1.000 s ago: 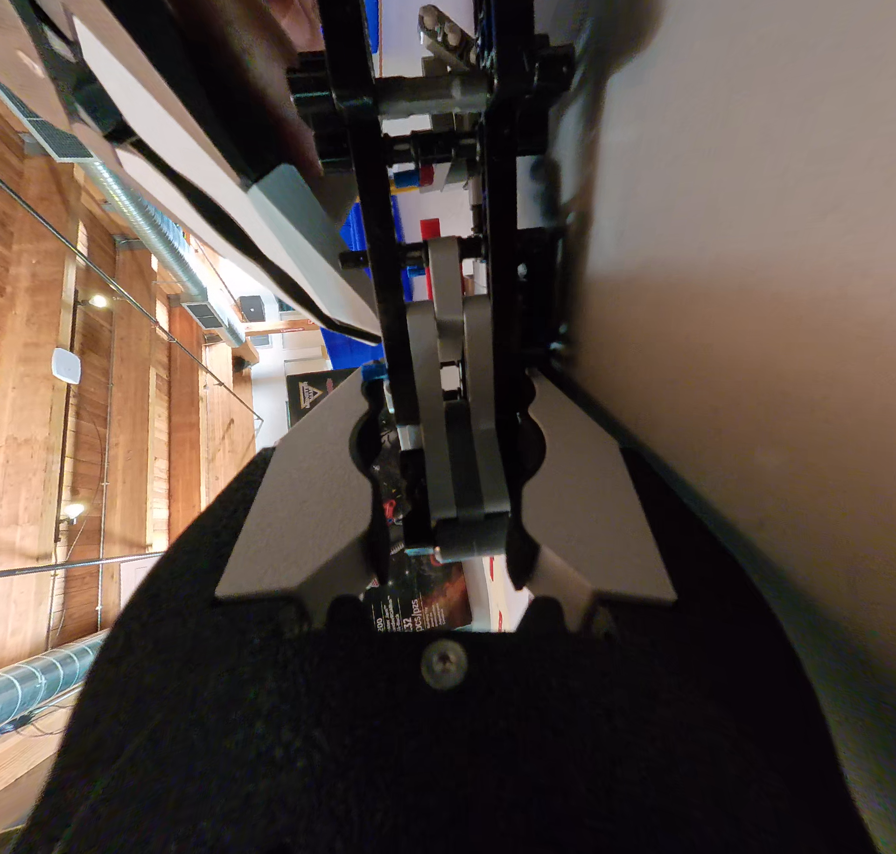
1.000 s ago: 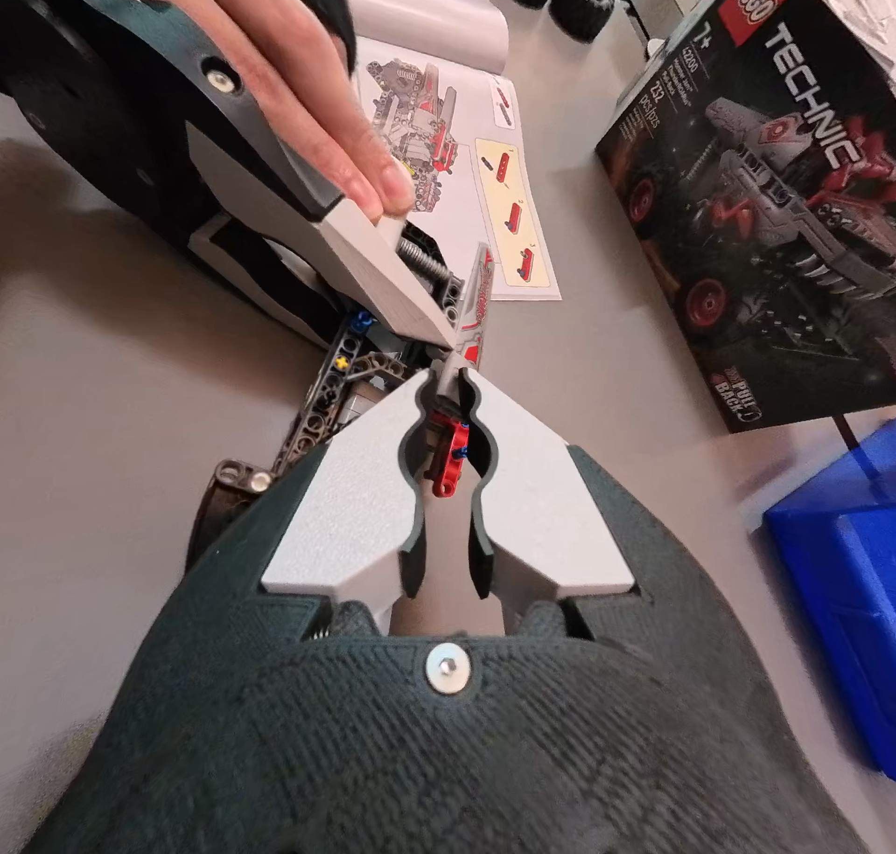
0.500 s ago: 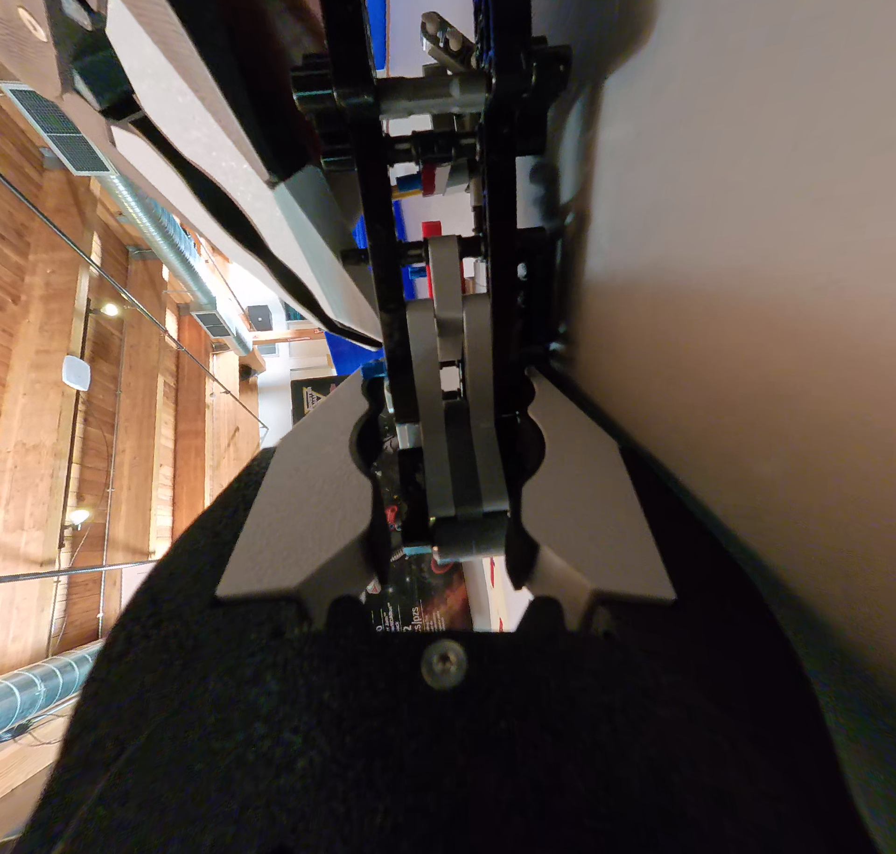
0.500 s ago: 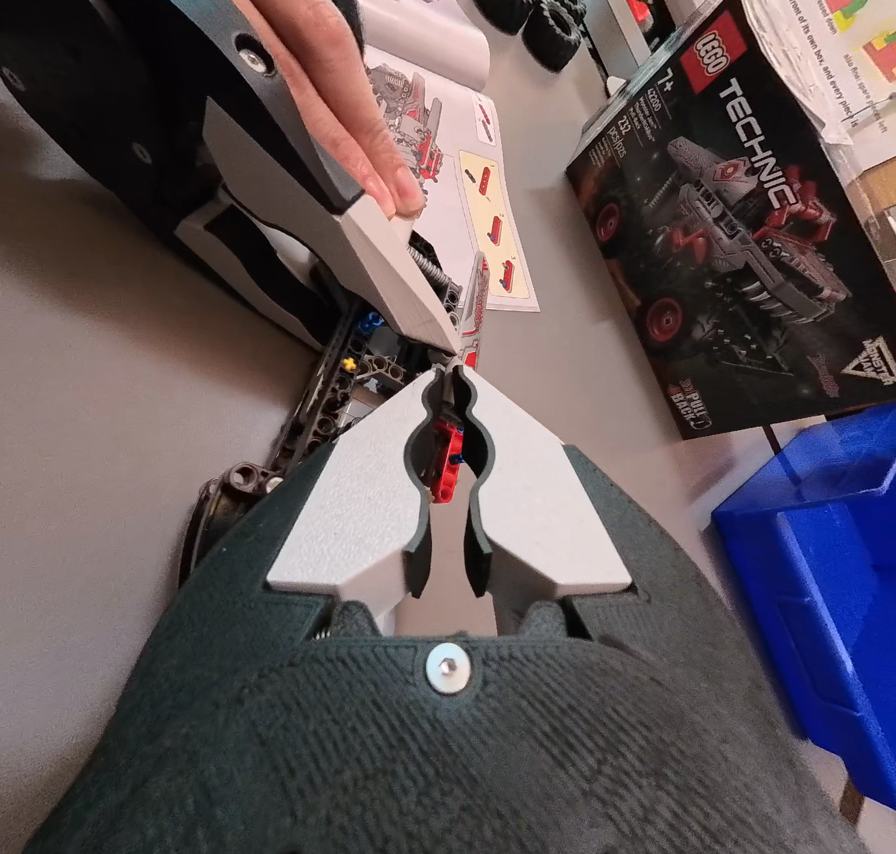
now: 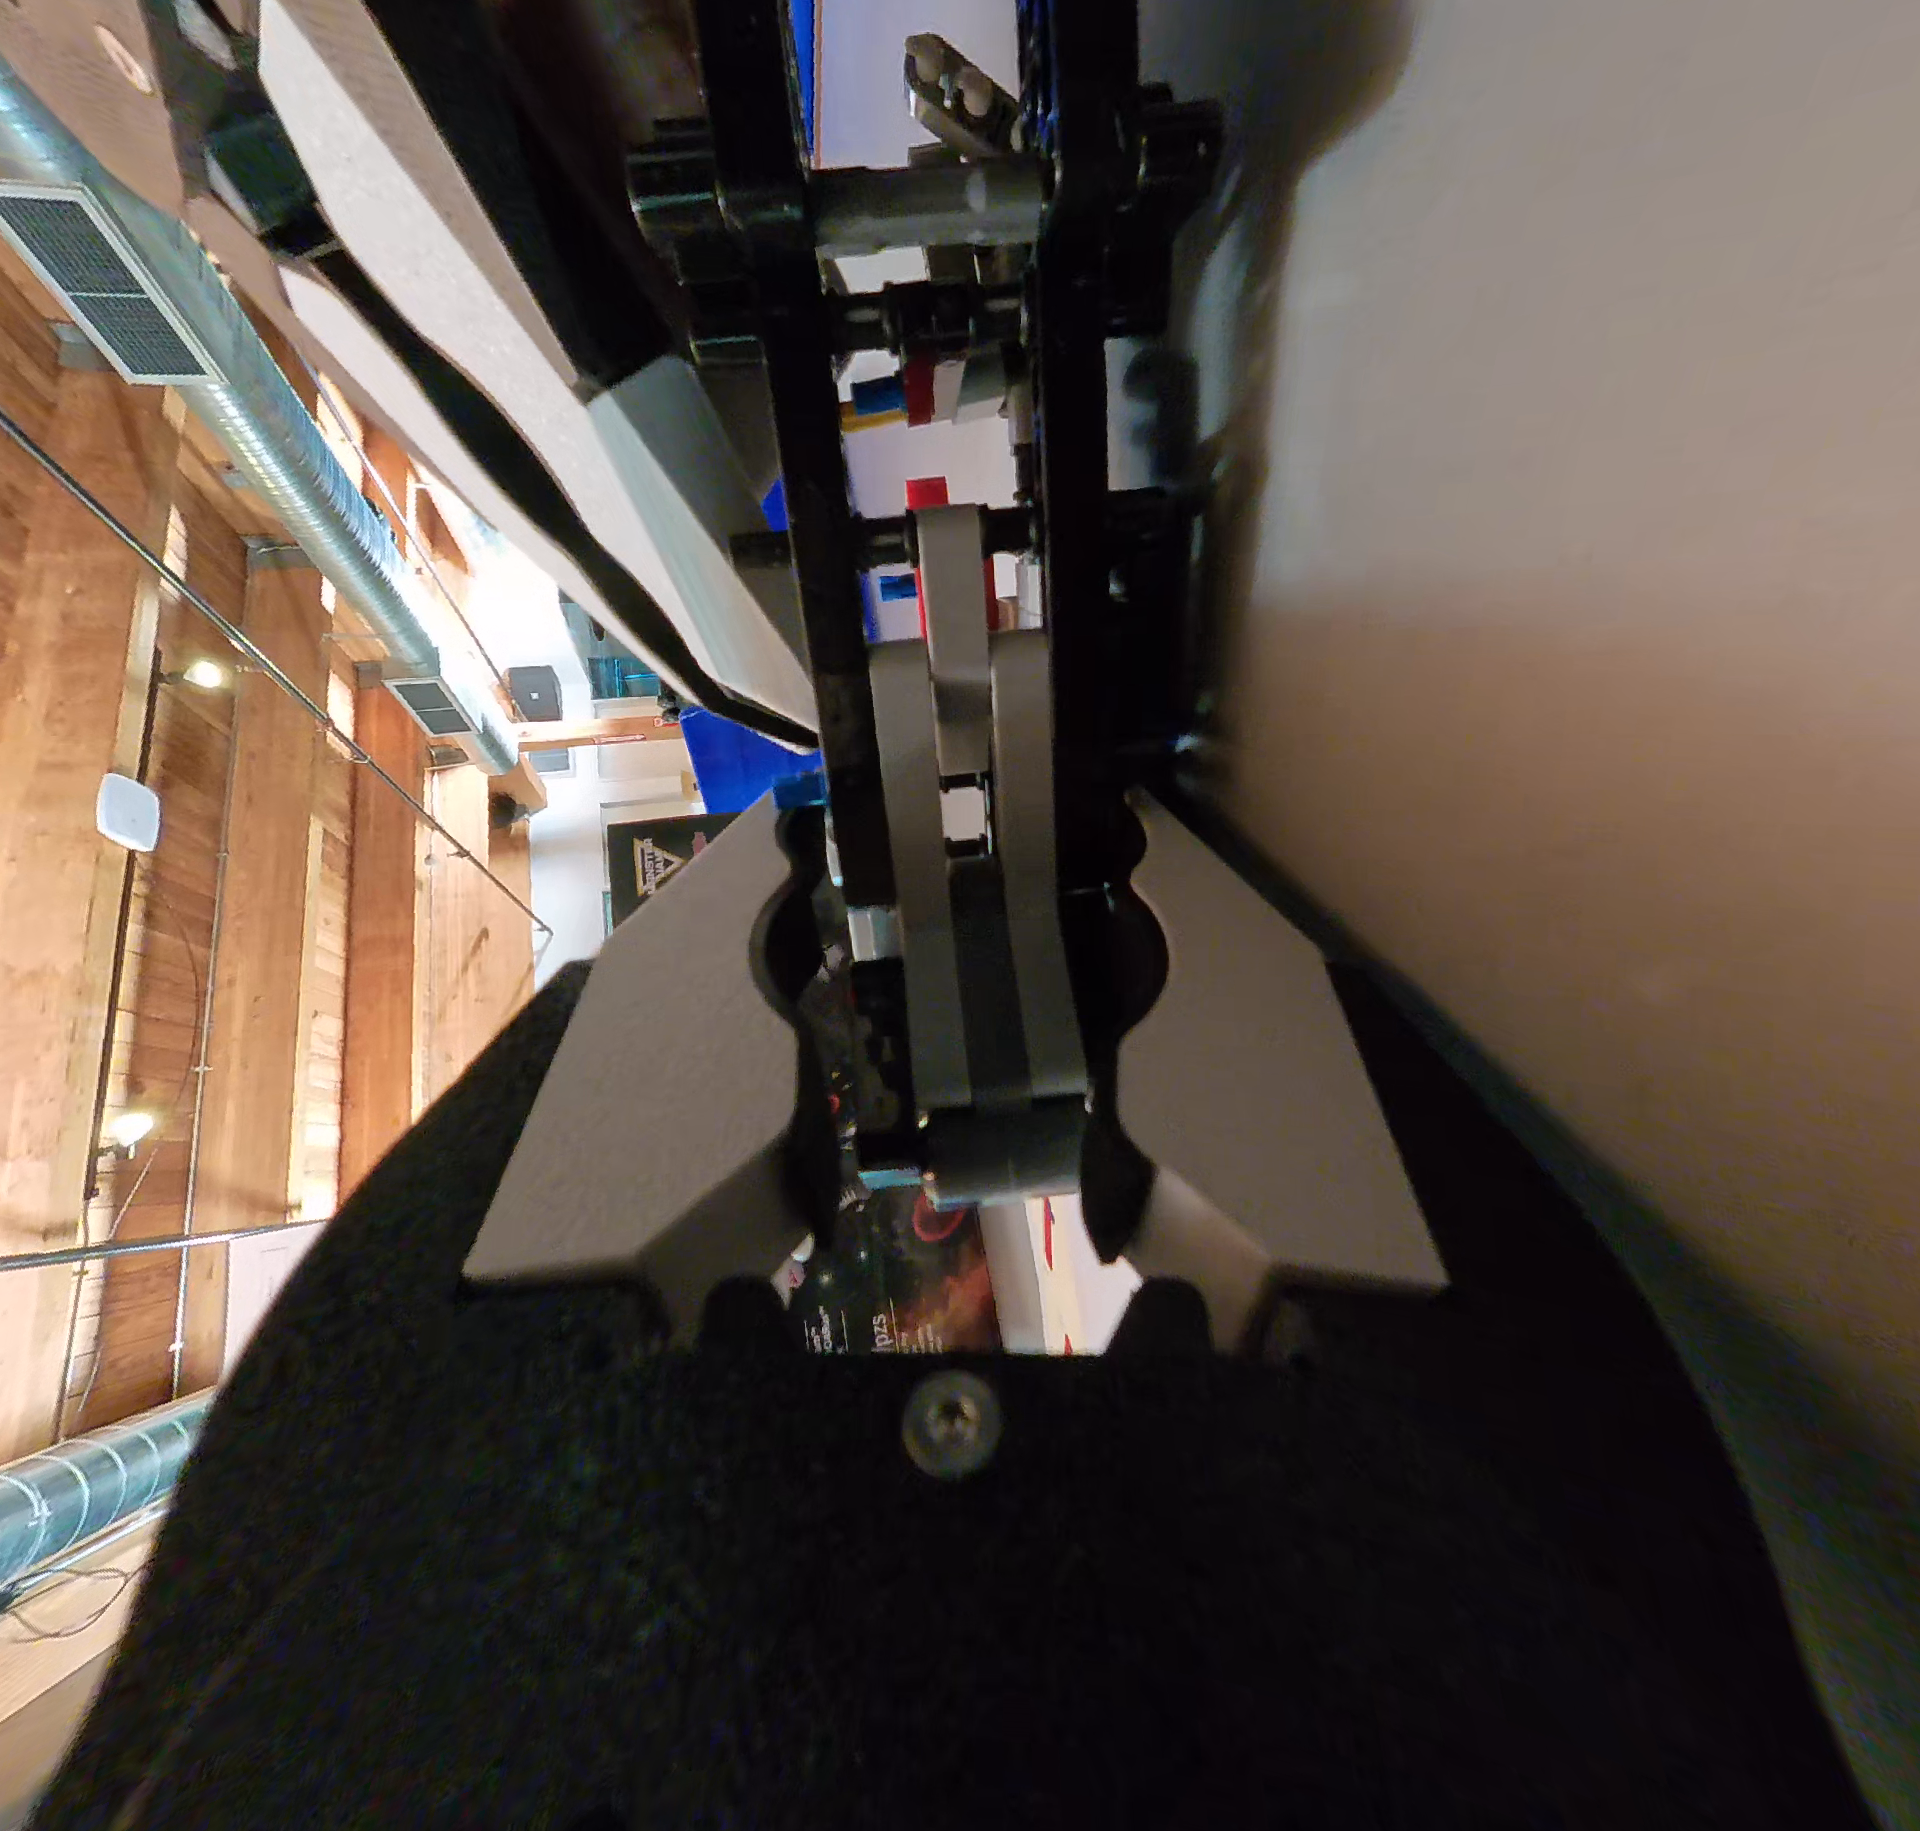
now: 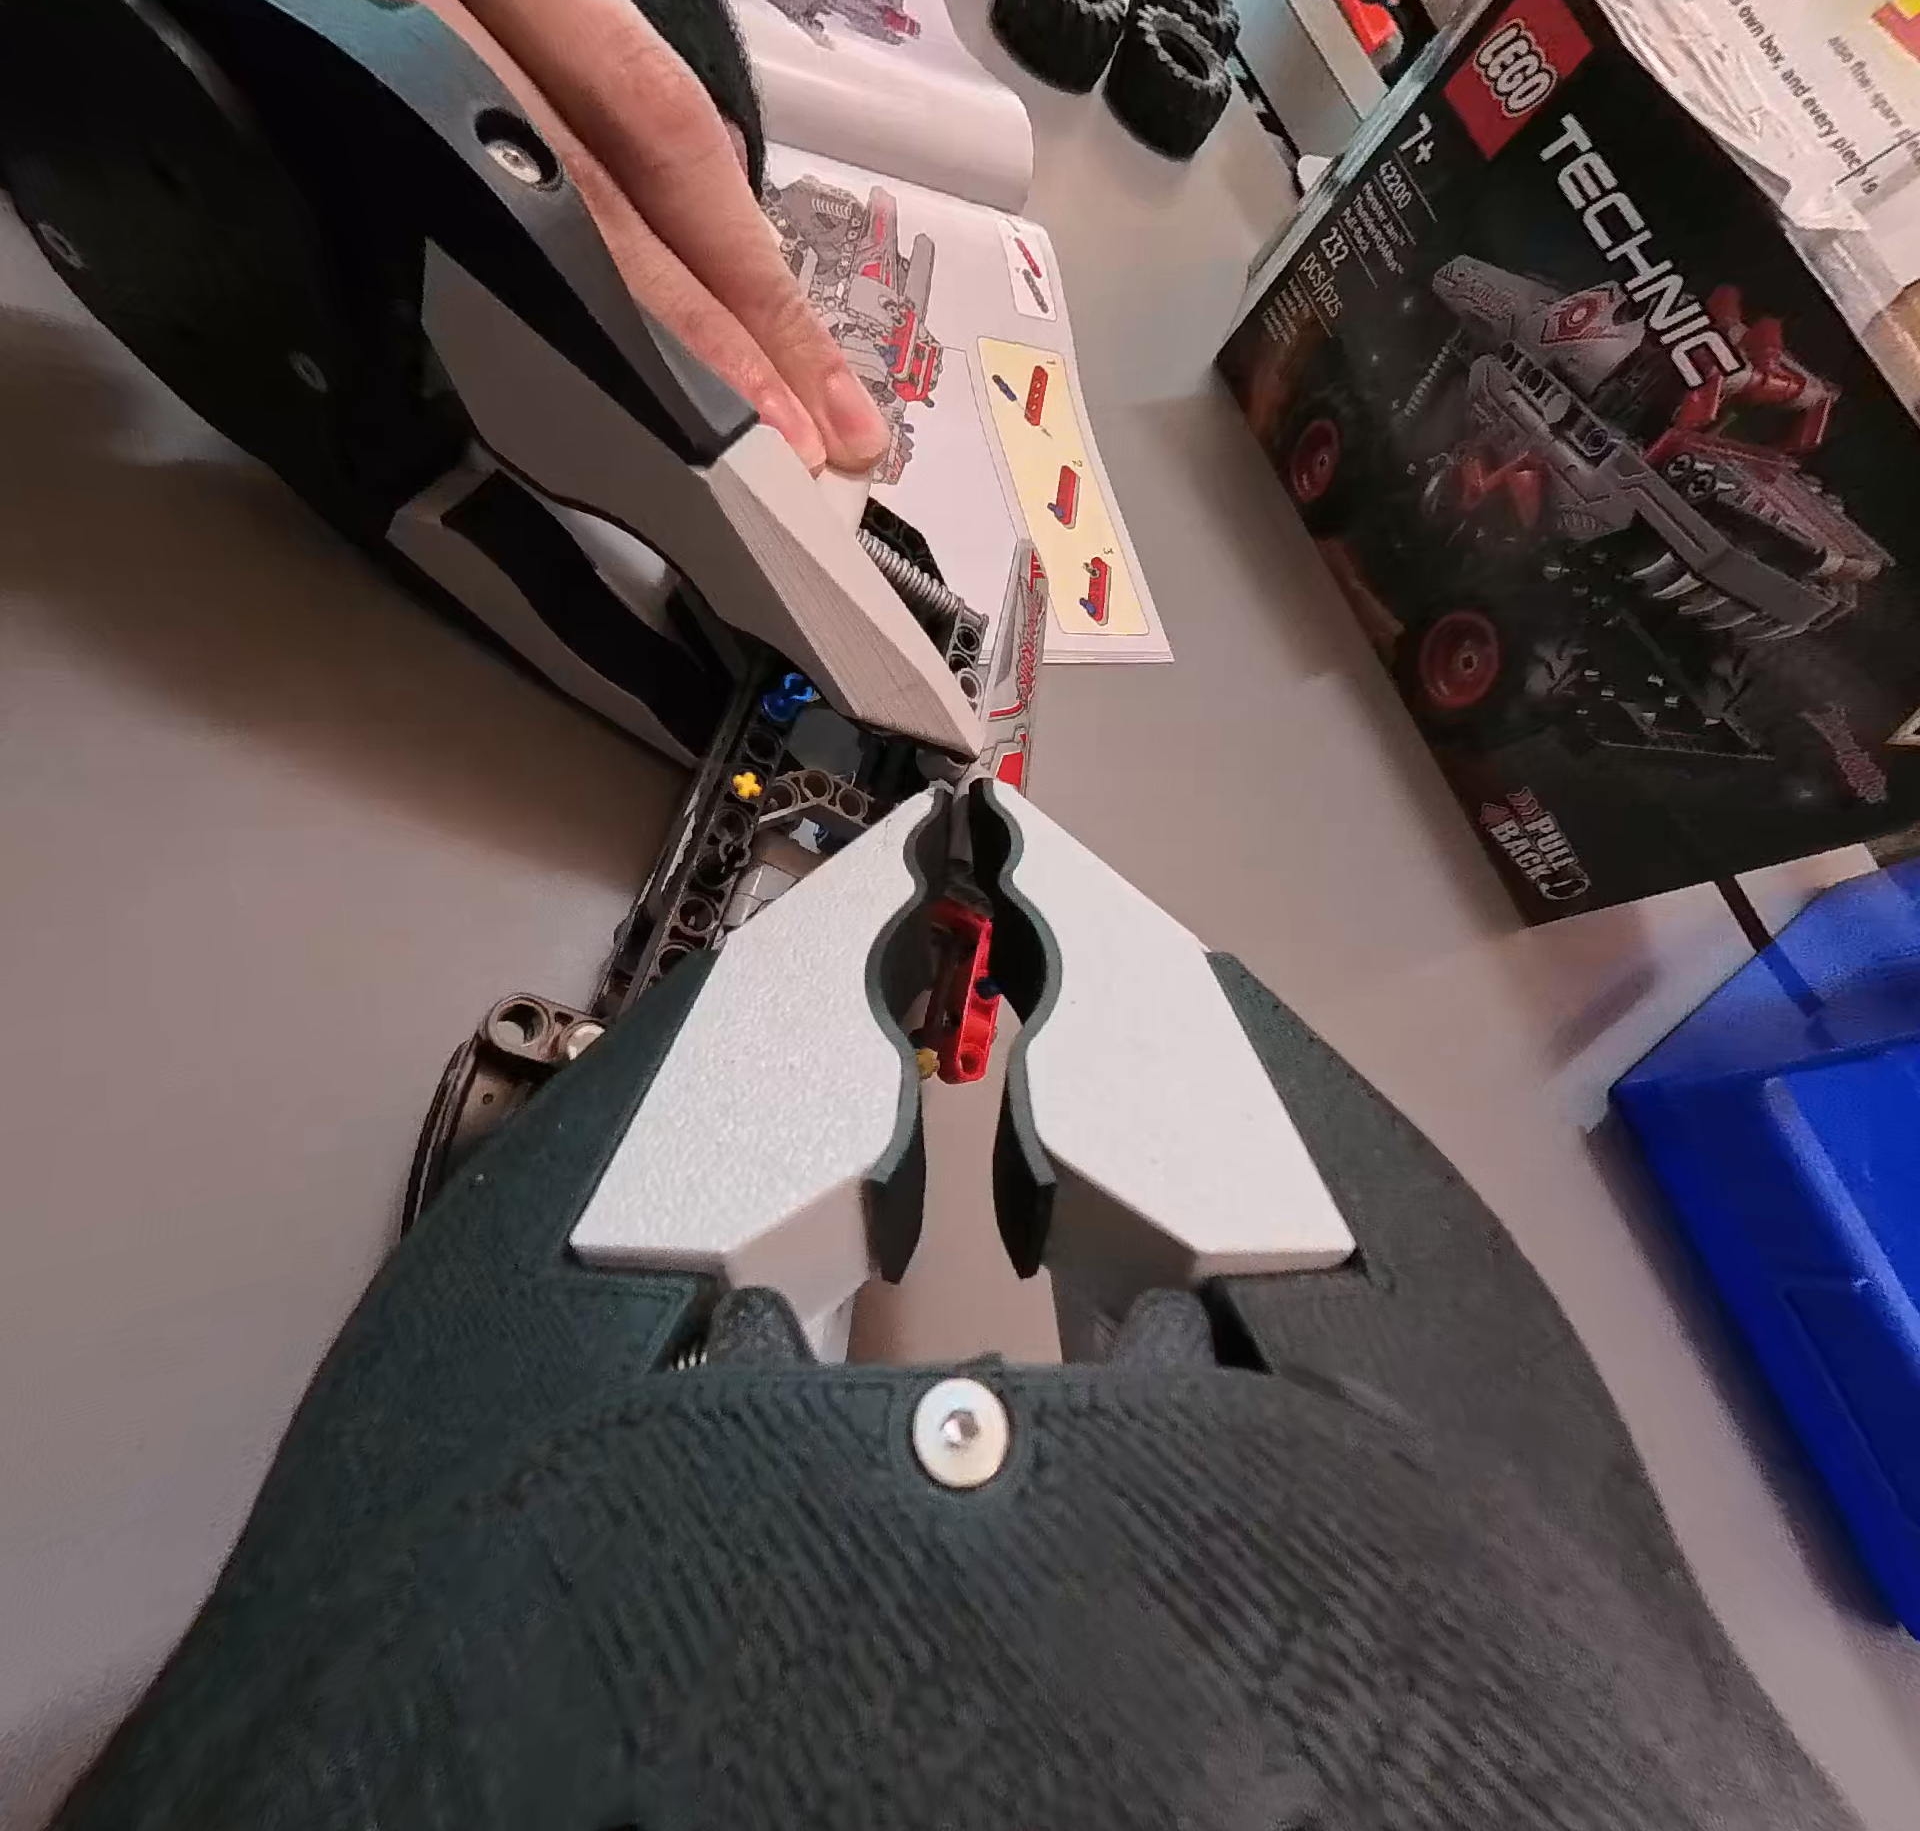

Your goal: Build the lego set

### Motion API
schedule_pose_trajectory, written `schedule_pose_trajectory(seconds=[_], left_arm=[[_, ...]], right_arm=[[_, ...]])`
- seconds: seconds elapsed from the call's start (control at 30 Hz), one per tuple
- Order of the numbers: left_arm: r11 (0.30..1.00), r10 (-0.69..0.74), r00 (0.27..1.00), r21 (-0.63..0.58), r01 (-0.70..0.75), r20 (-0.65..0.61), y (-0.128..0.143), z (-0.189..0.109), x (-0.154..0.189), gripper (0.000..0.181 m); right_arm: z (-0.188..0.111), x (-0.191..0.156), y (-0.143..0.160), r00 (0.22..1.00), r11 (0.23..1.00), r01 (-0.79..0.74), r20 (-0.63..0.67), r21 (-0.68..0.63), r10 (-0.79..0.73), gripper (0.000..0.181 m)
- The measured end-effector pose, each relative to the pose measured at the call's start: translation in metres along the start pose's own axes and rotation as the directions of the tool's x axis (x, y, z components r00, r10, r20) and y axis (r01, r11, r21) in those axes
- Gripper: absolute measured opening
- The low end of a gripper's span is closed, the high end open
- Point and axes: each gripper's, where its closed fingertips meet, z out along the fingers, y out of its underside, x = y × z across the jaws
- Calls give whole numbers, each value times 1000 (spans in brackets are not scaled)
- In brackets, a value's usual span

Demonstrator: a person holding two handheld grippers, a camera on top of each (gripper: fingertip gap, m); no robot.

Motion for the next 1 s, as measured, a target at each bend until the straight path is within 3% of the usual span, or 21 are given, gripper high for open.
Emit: schedule_pose_trajectory(seconds=[0.03, 0.27, 0.43, 1.0], left_arm=[[1000, -4, 1000, 0, 4, -3, 0, 0, 0, 50], [999, -26, 999, 29, 27, -24, -3, 0, 0, 52], [993, -94, 995, 77, 91, 36, -2, -10, 1, 52], [997, 12, 1000, 72, -13, 19, -6, -14, 4, 52]], right_arm=[[0, 0, 0, 1000, 1000, -3, 3, -7, 3, 3], [0, 0, 0, 1000, 999, 23, -19, -40, -24, 3], [-1, -6, -4, 1000, 1000, -2, -6, 1, 2, 3], [-1, -9, -5, 999, 999, 36, -3, -9, -36, 3]])
